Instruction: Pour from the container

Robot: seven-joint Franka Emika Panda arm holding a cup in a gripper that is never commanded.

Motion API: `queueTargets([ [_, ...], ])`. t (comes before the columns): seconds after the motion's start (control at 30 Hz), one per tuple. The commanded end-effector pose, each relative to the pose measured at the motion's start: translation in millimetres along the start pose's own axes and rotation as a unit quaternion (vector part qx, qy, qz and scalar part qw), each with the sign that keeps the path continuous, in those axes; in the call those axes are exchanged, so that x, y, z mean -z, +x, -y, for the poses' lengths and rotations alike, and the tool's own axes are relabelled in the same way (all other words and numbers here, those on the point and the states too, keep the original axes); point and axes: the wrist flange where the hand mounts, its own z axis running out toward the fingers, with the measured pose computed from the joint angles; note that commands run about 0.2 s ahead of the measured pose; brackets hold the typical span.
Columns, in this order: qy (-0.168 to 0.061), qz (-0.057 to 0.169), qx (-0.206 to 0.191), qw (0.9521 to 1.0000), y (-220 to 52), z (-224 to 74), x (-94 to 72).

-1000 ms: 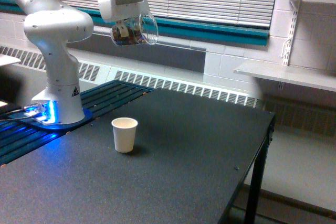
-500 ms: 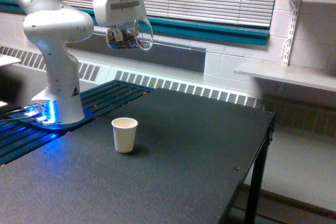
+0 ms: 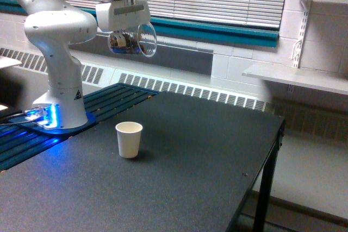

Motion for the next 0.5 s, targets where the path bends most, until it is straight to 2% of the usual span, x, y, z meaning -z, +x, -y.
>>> queueTargets([
  [0.03, -0.007, 0.011, 0.005, 0.9999, 4.0, -2.3, -4.3],
  [0.5, -0.020, 0.026, 0.006, 0.9994, 8.9, -1.8, -9.5],
])
